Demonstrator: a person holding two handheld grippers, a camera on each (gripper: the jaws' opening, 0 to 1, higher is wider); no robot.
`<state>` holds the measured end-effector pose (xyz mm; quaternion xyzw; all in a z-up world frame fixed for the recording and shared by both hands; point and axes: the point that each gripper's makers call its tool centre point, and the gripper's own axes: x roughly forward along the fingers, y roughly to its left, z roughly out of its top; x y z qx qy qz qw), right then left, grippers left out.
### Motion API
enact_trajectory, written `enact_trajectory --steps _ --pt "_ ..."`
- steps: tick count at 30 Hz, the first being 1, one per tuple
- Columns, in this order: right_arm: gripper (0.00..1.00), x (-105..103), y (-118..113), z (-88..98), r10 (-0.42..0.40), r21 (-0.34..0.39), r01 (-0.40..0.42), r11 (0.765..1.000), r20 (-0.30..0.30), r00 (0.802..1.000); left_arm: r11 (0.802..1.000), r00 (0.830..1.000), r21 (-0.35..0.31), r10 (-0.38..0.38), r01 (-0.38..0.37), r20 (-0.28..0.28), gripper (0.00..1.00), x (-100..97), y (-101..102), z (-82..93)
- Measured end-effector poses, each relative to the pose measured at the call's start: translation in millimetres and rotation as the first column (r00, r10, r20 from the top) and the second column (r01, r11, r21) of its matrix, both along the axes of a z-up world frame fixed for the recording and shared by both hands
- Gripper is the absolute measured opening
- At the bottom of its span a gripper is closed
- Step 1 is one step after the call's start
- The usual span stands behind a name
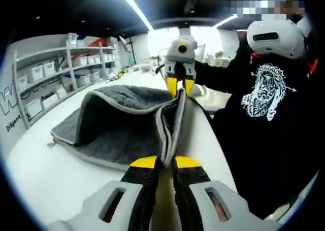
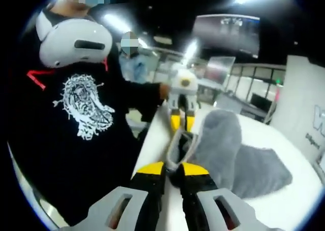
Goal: Open the folded towel by lifting each exposed corner and separating the folded layers until the towel lies flat within the target outline without major curled edges
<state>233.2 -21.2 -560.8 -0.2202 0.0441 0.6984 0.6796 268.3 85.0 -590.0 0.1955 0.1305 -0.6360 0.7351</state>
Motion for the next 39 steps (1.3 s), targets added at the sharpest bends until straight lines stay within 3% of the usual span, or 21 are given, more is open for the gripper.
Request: enact_trajectory --steps 6,12,16,18,25,31,39 --pt "0.11 -3.5 -5.6 -0.6 0.001 -0.013 -0.001 1.000 -0.028 1.000 1.000 0.999 -0.023 -0.008 0.007 -0.034 0.17 -3.6 3.1 5.1" --pt "0.14 -5.3 -9.4 1.0 -0.001 -0.013 0.001 1.000 -0.040 0.999 0.997 1.000 -0.076 0.017 -0.019 -0.025 0.24 1.6 2.7 16.7" --pt "0.14 -2.2 -10.2 9.4 -0.011 0.017 0.012 1.000 -0.038 0.999 0.993 0.998 -0.111 0.027 -0.032 -0.053 0.24 3.6 0.3 22.8" --pt "0.14 -0.6 -10.4 16.7 -0.016 0.049 0.018 0.999 -0.042 0.999 0.985 0.996 -0.168 0.015 -0.031 -0.093 0.24 1.6 -3.2 31.2" --pt "0.14 8.3 -13.4 22.9 -0.042 0.080 0.045 0.996 -0.041 0.998 0.976 0.994 -0.208 0.045 -0.064 -0.097 0.22 10.8 -0.8 40.7" --pt "0.12 14.2 -12.5 16.5 -0.067 0.063 0.068 0.996 -0.030 0.997 0.954 0.981 -0.272 0.077 -0.124 -0.177 0.19 20.2 -5.5 51.4" --pt "0.12 15.6 -12.1 13.8 -0.074 0.052 0.076 0.996 -0.025 0.997 0.925 0.978 -0.360 0.048 -0.120 -0.204 0.17 14.6 -11.8 70.7"
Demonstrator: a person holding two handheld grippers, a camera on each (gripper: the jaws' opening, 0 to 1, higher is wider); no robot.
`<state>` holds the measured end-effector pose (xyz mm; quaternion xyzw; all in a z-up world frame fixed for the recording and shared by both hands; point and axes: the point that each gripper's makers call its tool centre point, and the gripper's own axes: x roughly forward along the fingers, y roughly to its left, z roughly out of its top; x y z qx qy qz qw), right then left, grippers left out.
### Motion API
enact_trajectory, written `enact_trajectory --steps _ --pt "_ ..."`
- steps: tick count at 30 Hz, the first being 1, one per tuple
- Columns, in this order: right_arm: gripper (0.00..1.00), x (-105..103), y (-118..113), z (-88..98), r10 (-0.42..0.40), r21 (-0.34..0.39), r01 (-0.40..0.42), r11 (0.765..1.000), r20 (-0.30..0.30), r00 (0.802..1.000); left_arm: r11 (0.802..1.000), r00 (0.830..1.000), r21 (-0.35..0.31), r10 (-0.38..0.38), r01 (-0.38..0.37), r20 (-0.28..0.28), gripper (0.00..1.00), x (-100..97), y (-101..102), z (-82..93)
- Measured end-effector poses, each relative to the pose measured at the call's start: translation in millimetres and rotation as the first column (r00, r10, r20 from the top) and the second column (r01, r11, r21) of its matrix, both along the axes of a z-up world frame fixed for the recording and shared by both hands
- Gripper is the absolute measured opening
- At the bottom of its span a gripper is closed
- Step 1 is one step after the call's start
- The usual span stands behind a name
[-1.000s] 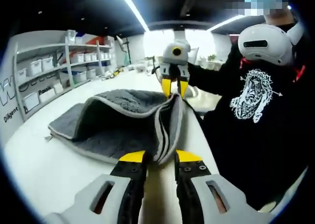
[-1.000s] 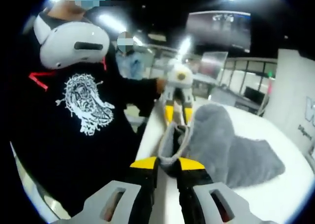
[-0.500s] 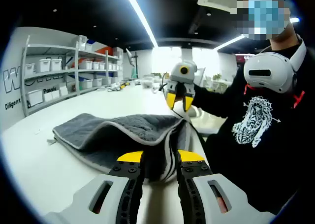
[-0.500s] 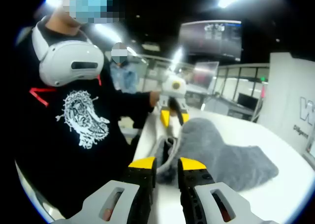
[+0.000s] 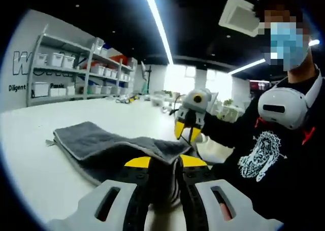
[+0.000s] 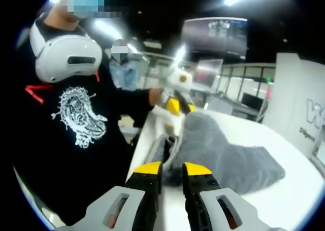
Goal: Open the folded towel by lifting each exposed corner and separating the folded layers until the towel lies flat within the target outline without major curled edges
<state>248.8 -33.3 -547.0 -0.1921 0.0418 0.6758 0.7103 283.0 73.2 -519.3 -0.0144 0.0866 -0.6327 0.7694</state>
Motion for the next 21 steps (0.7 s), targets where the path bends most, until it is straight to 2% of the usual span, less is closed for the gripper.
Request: enact_trajectory --steps 8,11,13,18,21 --pt "0.12 -4.5 6.3 -5.8 0.010 -0.014 -0.010 1.000 -0.006 1.000 1.000 1.000 -0.016 0.009 -0.009 0.005 0.17 3.6 -0.3 3.2" --pt "0.12 -6.6 7.3 -7.5 0.016 -0.018 -0.016 1.000 -0.012 1.000 1.000 1.000 -0.017 0.013 -0.013 0.002 0.12 4.4 -0.6 3.1" --pt "0.12 -7.8 7.5 -9.1 0.019 -0.022 -0.020 1.000 -0.016 1.000 1.000 1.000 -0.005 0.000 0.000 0.026 0.06 1.4 -1.0 0.8" --pt "0.12 -13.5 6.5 -16.4 0.035 -0.047 -0.037 0.998 -0.035 0.999 0.992 0.998 0.115 -0.059 0.057 0.015 0.04 -13.6 7.3 -20.9" --pt "0.10 -15.3 5.7 -19.6 0.041 -0.059 -0.044 0.997 -0.040 0.998 0.987 0.998 0.152 -0.051 0.044 0.041 0.08 -12.8 16.8 -25.7"
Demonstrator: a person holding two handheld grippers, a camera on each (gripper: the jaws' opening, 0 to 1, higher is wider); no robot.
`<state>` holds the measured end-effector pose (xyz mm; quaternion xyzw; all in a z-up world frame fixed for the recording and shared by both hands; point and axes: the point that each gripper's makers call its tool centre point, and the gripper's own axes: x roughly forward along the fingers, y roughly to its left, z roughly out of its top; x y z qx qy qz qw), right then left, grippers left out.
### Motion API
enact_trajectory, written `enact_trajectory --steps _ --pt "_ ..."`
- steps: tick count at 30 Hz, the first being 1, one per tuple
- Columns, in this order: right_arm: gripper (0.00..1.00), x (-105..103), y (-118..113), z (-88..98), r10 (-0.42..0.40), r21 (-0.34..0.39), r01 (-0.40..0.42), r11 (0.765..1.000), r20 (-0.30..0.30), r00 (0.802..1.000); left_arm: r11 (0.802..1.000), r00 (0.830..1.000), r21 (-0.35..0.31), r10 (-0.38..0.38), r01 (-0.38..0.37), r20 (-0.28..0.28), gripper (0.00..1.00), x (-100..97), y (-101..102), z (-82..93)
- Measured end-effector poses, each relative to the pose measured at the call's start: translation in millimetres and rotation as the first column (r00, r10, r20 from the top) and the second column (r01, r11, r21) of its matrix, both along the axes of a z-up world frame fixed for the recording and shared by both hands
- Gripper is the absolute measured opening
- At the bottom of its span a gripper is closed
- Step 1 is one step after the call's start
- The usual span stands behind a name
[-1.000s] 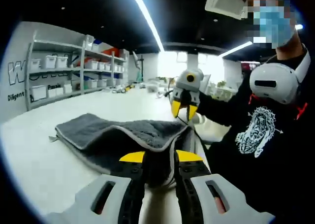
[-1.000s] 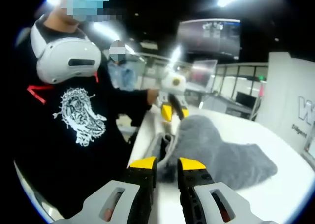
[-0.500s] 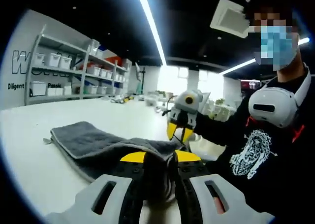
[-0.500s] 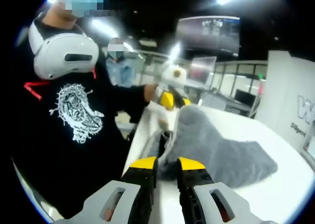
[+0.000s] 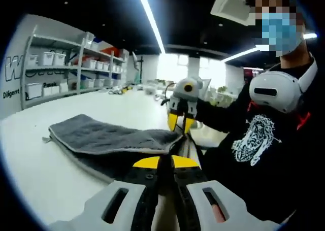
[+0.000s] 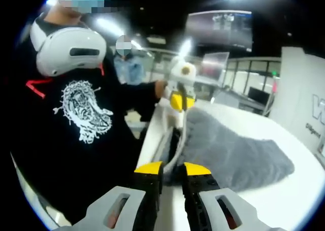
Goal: Open the folded towel by lifting each exposed corner and separating the folded layers until the towel lies flat within the target outline without major curled edges
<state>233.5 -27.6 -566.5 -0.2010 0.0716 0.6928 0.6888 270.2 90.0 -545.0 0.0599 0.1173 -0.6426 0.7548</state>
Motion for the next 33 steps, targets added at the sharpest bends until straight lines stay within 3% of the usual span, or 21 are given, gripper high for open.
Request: enact_trajectory --steps 1,3,5,11,13,14,15,16,18,21,23,25,33 --pt "0.08 0.0 0.0 -0.3 0.001 -0.001 -0.001 1.000 0.001 1.000 1.000 1.000 0.006 0.002 -0.002 0.008 0.11 0.5 1.6 -0.2" --pt "0.05 0.1 -0.4 -1.4 0.001 -0.008 -0.001 1.000 0.008 1.000 0.999 0.992 0.009 0.030 -0.031 0.121 0.13 6.7 11.8 10.9" --pt "0.05 -1.4 -0.5 1.6 0.005 -0.001 -0.005 1.000 0.005 1.000 0.999 0.993 -0.032 0.045 -0.041 0.112 0.15 7.2 15.3 23.8" --pt "0.10 0.5 -2.0 10.8 -0.007 0.032 0.007 0.999 0.000 1.000 0.991 0.981 -0.100 0.102 -0.086 0.168 0.27 18.4 11.1 44.3" --pt "0.15 4.4 -2.5 16.9 -0.026 0.060 0.025 0.998 0.006 1.000 0.989 0.980 -0.117 0.109 -0.090 0.169 0.41 21.6 4.3 44.8" --pt "0.17 7.3 -2.3 20.7 -0.037 0.079 0.036 0.996 0.012 0.999 0.985 0.974 -0.121 0.146 -0.126 0.174 0.55 29.1 2.0 43.6" --pt "0.23 9.7 -2.3 23.2 -0.047 0.092 0.045 0.995 0.017 0.999 0.982 0.971 -0.104 0.174 -0.159 0.162 0.80 34.6 -0.3 38.3" --pt "0.31 15.0 -1.9 29.0 -0.073 0.123 0.070 0.990 0.016 0.997 0.982 0.971 -0.085 0.182 -0.170 0.155 0.97 36.6 -2.4 33.4" --pt "0.61 29.7 -0.9 42.8 -0.145 0.203 0.143 0.969 -0.004 0.989 0.980 0.968 -0.014 0.200 -0.200 0.154 0.99 42.6 -3.4 21.0" --pt "0.98 52.4 -6.6 61.3 -0.229 0.297 0.235 0.925 -0.053 0.972 0.970 0.964 -0.041 0.242 -0.239 0.113 1.00 48.3 -4.2 25.8" --pt "1.00 60.0 -12.4 69.7 -0.255 0.339 0.277 0.899 -0.109 0.961 0.963 0.960 -0.066 0.266 -0.261 0.084 1.00 49.9 -2.7 31.3" --pt "1.00 72.8 -19.3 75.8 -0.307 0.365 0.322 0.873 -0.100 0.946 0.954 0.950 -0.081 0.297 -0.290 0.099 1.00 53.0 1.6 37.1" --pt "1.00 84.6 -28.0 77.4 -0.373 0.365 0.382 0.849 -0.098 0.922 0.943 0.942 -0.101 0.325 -0.316 0.086 1.00 60.0 10.2 41.2"
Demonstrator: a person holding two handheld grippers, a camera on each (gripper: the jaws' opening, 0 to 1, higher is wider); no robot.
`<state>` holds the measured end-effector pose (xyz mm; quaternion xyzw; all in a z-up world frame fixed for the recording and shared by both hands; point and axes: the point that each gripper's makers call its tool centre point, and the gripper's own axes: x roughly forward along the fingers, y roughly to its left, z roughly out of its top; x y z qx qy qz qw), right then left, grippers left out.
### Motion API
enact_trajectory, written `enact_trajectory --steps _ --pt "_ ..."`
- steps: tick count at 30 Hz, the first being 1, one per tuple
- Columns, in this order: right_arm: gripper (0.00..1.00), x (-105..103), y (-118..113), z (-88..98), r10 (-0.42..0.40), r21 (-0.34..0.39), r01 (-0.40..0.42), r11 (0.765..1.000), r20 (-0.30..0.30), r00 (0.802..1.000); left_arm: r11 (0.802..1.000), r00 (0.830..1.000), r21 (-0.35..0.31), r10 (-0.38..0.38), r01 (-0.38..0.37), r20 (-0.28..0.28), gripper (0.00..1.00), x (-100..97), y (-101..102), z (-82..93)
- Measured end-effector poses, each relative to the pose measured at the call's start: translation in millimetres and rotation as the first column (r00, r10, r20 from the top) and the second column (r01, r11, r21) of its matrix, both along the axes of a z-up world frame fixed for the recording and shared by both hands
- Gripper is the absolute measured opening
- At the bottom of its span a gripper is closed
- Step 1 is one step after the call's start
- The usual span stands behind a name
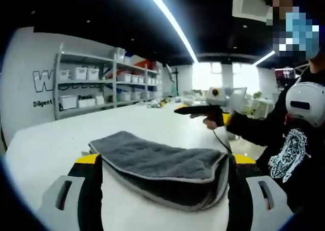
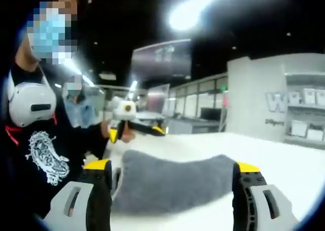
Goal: Open the folded towel by lifting each exposed corner and separating the folded layers until the towel lies flat within the target outline without major curled edges
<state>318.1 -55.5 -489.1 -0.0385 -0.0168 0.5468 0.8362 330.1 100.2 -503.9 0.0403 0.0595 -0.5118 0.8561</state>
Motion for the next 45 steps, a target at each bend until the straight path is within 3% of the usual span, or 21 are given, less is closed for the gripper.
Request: enact_trajectory --steps 7,10,12,14,16,18,19,22,28,34,41,45 --pt "1.00 1.6 3.4 3.9 -0.021 -0.017 0.021 1.000 0.004 1.000 0.999 0.999 -0.010 0.035 -0.036 -0.029 1.00 9.7 6.0 0.9" --pt "1.00 8.8 -0.8 6.8 -0.088 -0.024 0.088 0.996 -0.003 0.996 0.997 0.997 -0.027 0.074 -0.074 -0.014 1.00 15.9 12.3 8.4" --pt "1.00 16.3 -9.6 21.2 -0.151 0.060 0.153 0.986 -0.035 0.988 0.991 0.992 -0.049 0.125 -0.125 0.001 1.00 22.9 19.7 15.6" --pt "1.00 24.0 -20.5 23.4 -0.217 0.076 0.223 0.972 -0.079 0.973 0.978 0.979 -0.058 0.202 -0.202 0.008 1.00 32.3 34.0 21.5" --pt "1.00 31.8 -34.0 20.1 -0.301 0.034 0.304 0.952 -0.084 0.950 0.959 0.961 -0.057 0.277 -0.276 0.010 1.00 40.6 48.9 24.7" --pt "1.00 36.3 -47.6 18.4 -0.382 -0.038 0.382 0.924 -0.002 0.924 0.943 0.943 -0.037 0.333 -0.332 0.027 1.00 45.4 63.0 26.1" --pt "1.00 37.7 -53.2 16.6 -0.409 -0.063 0.408 0.911 0.011 0.913 0.937 0.937 -0.038 0.347 -0.346 0.022 1.00 46.4 67.3 26.9" --pt "1.00 41.0 -64.2 13.9 -0.439 -0.086 0.435 0.896 -0.025 0.898 0.920 0.920 -0.018 0.392 -0.392 0.022 1.00 49.6 80.0 26.1" --pt "1.00 47.6 -91.0 11.8 -0.497 -0.100 0.491 0.866 -0.050 0.866 0.846 0.853 0.112 0.521 -0.522 0.044 1.00 55.3 113.1 13.4" --pt "1.00 43.9 -106.3 17.7 -0.514 -0.110 0.508 0.854 -0.036 0.857 0.847 0.850 0.074 0.523 -0.526 0.059 1.00 42.8 114.4 28.2" --pt "1.00 49.8 -115.3 34.7 -0.519 -0.151 0.516 0.843 0.021 0.855 0.876 0.878 0.071 0.475 -0.478 0.049 1.00 24.8 98.1 35.4" --pt "1.00 52.6 -115.4 51.0 -0.501 -0.185 0.502 0.845 0.058 0.864 0.869 0.871 0.062 0.488 -0.491 0.048 1.00 17.9 94.9 38.5"
